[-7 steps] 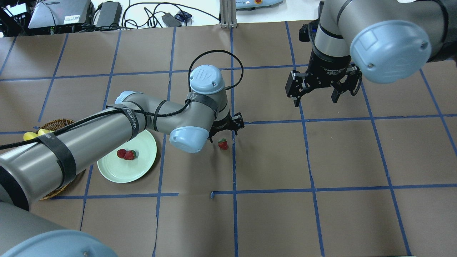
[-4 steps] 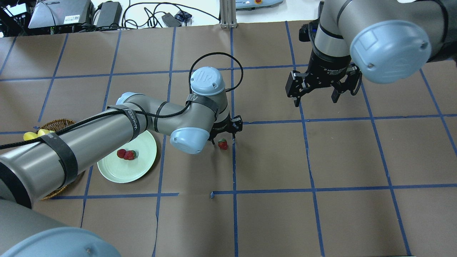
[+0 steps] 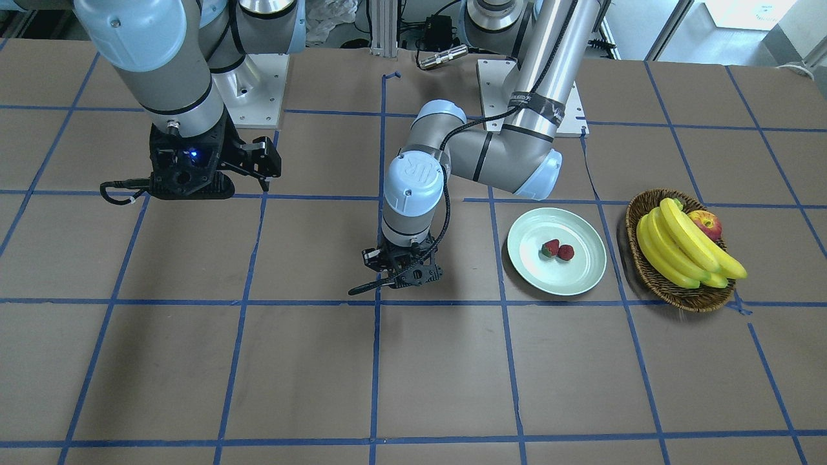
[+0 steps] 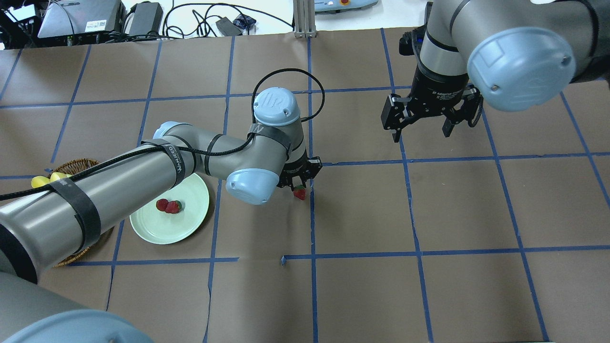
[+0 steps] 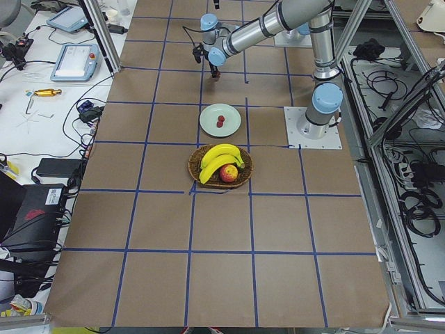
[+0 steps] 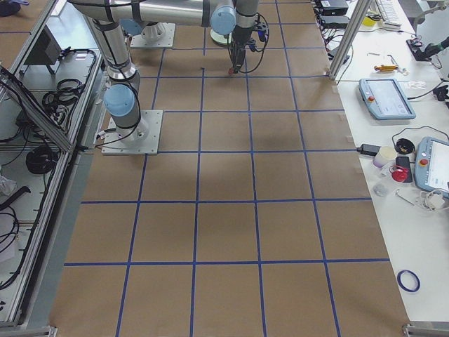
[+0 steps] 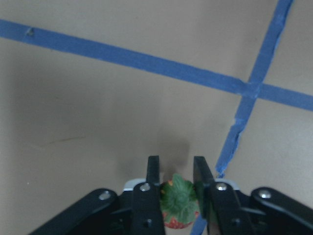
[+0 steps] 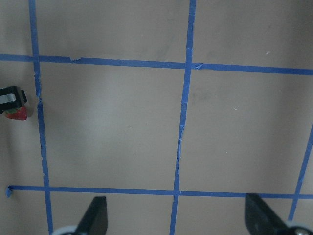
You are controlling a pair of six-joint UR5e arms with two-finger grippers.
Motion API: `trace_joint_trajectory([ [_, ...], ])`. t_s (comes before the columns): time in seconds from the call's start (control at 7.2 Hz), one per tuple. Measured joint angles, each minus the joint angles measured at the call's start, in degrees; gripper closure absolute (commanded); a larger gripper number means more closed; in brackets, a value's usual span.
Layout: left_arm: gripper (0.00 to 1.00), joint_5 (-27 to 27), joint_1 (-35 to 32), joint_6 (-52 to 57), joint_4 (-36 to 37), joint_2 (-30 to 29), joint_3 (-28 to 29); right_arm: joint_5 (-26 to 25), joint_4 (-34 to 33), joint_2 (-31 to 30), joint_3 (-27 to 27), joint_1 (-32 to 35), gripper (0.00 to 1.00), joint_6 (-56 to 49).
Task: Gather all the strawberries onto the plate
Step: 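Carry the strawberry over the plate and release it, left gripper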
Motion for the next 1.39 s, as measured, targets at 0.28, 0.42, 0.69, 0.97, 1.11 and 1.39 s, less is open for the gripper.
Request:
trace_joint_trajectory([
  [0.28, 1.0, 1.7, 1.4, 4.0, -3.3, 2.1, 1.3, -0.1, 0.1, 0.0, -0.1, 0.0, 0.0, 0.0],
  [0.42, 1.0, 3.8, 3.6, 8.5, -6.6, 3.5, 2.0, -0.1, 0.1, 0.0, -0.2, 0.0, 0.0, 0.0],
  [0.69, 1.0, 7.4, 9.8, 19.2, -11.0, 6.0, 2.1, -0.1, 0.1, 0.0, -0.3, -0.1, 0.0, 0.1],
  [0.97, 1.0, 9.0, 15.7, 29.6, -14.0, 7.1, 1.7, -0.1, 0.0, 0.0, -0.3, -0.1, 0.0, 0.0],
  [1.11, 1.0, 9.7, 18.2, 34.0, -15.1, 7.4, 1.5, -0.1, -0.1, 0.0, -0.3, -0.1, 0.0, 0.1],
  [1.39, 0.81, 10.3, 22.5, 42.9, -16.3, 7.7, -0.2, 0.0, -0.8, 0.0, -0.1, -0.1, 0.0, 0.1],
])
